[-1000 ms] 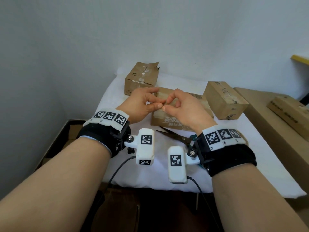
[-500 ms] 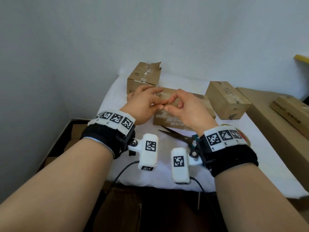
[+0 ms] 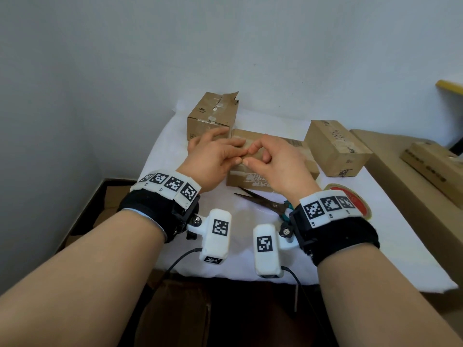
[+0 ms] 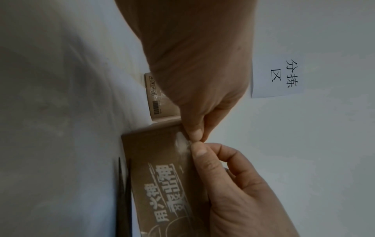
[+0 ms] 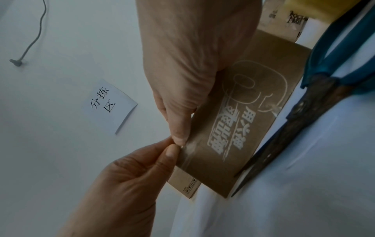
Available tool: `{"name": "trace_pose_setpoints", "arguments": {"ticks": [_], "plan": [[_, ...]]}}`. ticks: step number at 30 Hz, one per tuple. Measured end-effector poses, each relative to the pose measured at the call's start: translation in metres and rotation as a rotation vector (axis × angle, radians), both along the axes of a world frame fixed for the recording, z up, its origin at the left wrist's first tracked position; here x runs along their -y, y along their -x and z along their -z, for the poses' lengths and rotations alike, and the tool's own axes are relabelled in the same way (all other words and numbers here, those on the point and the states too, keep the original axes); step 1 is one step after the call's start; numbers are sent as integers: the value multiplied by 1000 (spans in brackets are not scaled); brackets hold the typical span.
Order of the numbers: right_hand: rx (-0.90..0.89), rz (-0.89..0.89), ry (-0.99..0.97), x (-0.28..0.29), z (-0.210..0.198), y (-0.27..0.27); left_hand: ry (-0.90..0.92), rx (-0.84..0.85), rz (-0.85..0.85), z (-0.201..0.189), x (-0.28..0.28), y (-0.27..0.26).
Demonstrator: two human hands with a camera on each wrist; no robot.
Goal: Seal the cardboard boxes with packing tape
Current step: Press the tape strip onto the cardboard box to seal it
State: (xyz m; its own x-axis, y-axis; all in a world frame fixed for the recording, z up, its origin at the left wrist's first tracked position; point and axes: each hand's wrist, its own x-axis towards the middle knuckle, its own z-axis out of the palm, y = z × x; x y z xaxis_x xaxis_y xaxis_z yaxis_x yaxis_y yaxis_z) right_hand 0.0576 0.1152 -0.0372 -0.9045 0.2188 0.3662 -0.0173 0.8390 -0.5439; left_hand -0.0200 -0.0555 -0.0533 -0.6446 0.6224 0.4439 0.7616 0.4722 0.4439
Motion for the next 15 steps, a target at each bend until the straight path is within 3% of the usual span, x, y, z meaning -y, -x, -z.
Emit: {"name": "trace_pose_setpoints", "arguments": {"ticks": [15], "plan": [[0,-3,-32,-2,0,-1,-17,33,-15,4,-3,2]]}}
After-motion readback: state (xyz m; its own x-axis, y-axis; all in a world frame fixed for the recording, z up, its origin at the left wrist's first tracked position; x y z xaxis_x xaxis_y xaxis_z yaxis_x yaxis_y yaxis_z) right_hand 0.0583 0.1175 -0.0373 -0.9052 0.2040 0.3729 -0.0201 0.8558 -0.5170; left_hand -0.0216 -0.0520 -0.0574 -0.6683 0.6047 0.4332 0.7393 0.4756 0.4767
